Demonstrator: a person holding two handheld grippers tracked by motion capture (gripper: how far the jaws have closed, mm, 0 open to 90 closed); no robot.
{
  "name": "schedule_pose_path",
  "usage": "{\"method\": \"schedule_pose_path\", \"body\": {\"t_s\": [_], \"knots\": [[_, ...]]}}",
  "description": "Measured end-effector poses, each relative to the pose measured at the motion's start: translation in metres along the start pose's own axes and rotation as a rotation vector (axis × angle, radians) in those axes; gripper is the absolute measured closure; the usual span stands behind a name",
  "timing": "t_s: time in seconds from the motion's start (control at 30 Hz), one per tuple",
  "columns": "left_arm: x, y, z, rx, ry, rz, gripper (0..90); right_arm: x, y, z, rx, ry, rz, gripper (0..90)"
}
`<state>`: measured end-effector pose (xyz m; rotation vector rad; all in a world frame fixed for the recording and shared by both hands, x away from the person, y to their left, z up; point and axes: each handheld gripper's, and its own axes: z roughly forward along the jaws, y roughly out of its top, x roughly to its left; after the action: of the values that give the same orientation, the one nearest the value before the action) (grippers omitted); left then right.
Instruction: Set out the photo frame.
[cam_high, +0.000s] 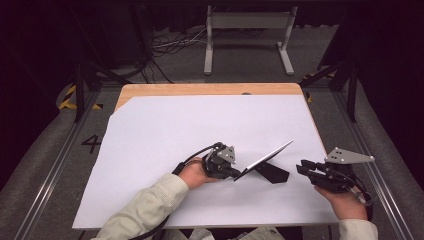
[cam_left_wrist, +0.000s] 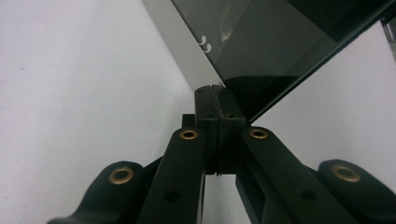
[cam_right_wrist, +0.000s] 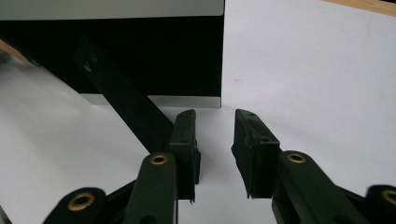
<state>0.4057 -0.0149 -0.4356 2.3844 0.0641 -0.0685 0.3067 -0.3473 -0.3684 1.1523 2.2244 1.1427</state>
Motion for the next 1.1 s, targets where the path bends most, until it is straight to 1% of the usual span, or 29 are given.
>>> {"method": "schedule_pose_path", "body": {"t_s": [0.17, 0.23, 0.27, 0.33, 0.43, 0.47, 0.57, 0.7, 0.83, 0.97, 1.1], "knots": [[-0.007, 0.002, 0.004, 0.007, -0.025, 0.017, 90.0, 0.0, 0.001, -0.002, -0.007, -0.006, 0.002, 69.0], [-0.011, 0.003, 0.007, 0.018, -0.041, 0.028, 90.0, -0.001, 0.002, -0.003, -0.009, -0.006, 0.003, 69.0], [-0.012, 0.004, 0.008, 0.021, -0.042, 0.035, 90.0, -0.001, 0.001, -0.004, -0.009, -0.008, 0.003, 69.1], [-0.015, 0.005, 0.01, 0.03, -0.055, 0.037, 90.0, -0.002, 0.001, -0.004, -0.011, -0.011, 0.005, 69.1], [-0.019, 0.007, 0.013, 0.038, -0.071, 0.053, 90.0, -0.002, 0.001, -0.005, -0.009, -0.012, 0.007, 69.1], [-0.019, 0.007, 0.013, 0.038, -0.071, 0.053, 90.0, -0.002, 0.001, -0.006, -0.009, -0.013, 0.009, 69.1], [-0.024, 0.009, 0.016, 0.055, -0.095, 0.074, 90.0, -0.003, 0.0, -0.007, -0.011, -0.015, 0.01, 69.1], [-0.029, 0.012, 0.02, 0.059, -0.109, 0.093, 90.0, -0.003, 0.001, -0.008, -0.012, -0.016, 0.013, 69.0], [-0.032, 0.015, 0.025, 0.058, -0.129, 0.101, 90.0, -0.002, 0.002, -0.01, -0.022, -0.011, 0.021, 69.5], [-0.036, 0.017, 0.027, 0.06, -0.138, 0.11, 90.0, -0.002, 0.003, -0.013, -0.029, -0.017, 0.015, 69.7], [-0.04, 0.02, 0.03, 0.058, -0.147, 0.121, 90.0, -0.004, 0.001, -0.015, -0.029, -0.023, 0.024, 69.7]]}}
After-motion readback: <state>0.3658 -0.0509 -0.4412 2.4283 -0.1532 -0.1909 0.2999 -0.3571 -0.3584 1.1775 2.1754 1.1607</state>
